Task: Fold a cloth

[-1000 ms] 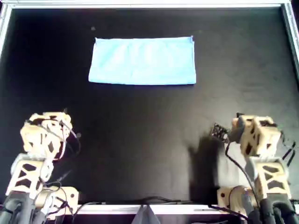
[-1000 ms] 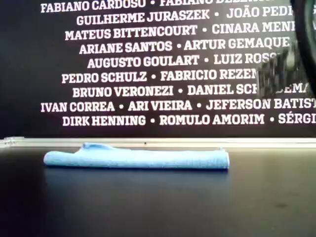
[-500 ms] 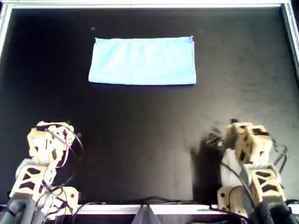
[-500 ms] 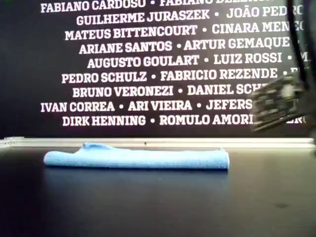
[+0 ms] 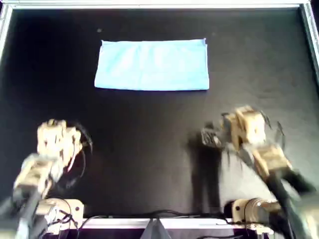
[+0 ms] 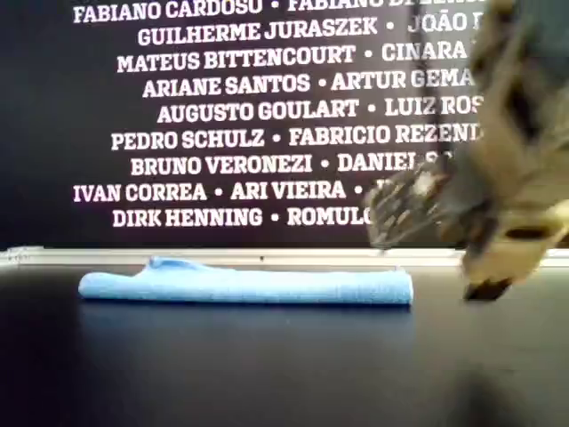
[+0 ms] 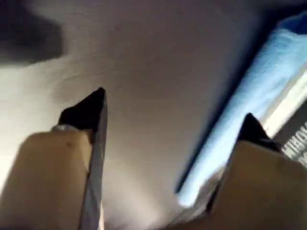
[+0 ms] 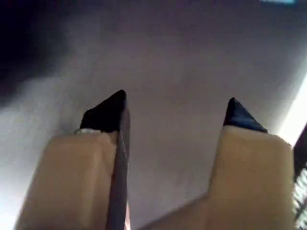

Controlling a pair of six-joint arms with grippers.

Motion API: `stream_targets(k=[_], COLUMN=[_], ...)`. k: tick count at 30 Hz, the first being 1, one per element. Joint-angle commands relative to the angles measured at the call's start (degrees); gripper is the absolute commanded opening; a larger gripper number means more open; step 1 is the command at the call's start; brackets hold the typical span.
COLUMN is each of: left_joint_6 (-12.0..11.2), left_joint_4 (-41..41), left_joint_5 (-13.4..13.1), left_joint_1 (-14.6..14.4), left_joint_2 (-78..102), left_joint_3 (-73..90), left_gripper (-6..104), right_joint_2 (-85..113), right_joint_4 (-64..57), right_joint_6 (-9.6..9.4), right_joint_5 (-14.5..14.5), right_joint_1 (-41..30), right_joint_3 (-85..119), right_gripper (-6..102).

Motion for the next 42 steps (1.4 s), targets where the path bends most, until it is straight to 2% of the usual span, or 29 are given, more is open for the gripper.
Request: stream_targets(k=[1, 4, 6, 7, 8, 14, 17, 21, 23, 42], left_joint_6=[0.3, 0.3, -0.6, 0.1, 0.2, 0.3, 0.3, 0.4, 0.4, 0.4], left_joint_4=[-1.8, -1.9, -1.8, -1.8, -1.8, -1.8, -1.9, -2.0, -2.0, -1.9], left_joint_5=[0.2, 0.0, -0.7, -0.7, 0.2, 0.3, 0.3, -0.4, -0.7, -0.8], left_joint_1=[0.0, -0.8, -1.5, -1.6, -1.6, -2.3, -4.8, -10.1, -11.2, -10.5], left_joint_2=[-16.9, -26.6, -31.5, -33.0, -34.4, -39.3, -39.6, -39.7, -40.4, -61.7], left_joint_3=[-14.9, -23.1, -28.0, -29.7, -31.4, -38.8, -39.6, -42.1, -44.3, -67.1], left_gripper=[98, 98, 98, 97, 97, 97, 98, 98, 98, 98], right_joint_2=[-13.6, -15.6, -16.6, -17.5, -18.5, -24.0, -24.5, -26.1, -28.1, -40.6], right_joint_4=[-2.2, -2.2, -2.2, -2.2, -2.2, -2.2, -2.3, -2.3, -2.3, -2.2], right_joint_6=[0.44, 0.44, 0.44, 0.53, 0.53, 0.53, 0.44, 0.44, 0.44, 0.44], right_joint_5=[-0.5, -0.6, -0.6, -0.6, -0.5, -0.5, -0.5, 0.1, -0.4, 0.4], right_joint_1=[0.1, 0.1, 0.1, 0.1, 0.1, 0.4, 1.8, 3.3, 3.3, 2.5], right_joint_3=[-15.0, -20.3, -23.1, -24.0, -24.8, -28.9, -29.3, -33.6, -36.0, -53.3], right_gripper=[81, 81, 80, 80, 80, 81, 80, 80, 80, 80])
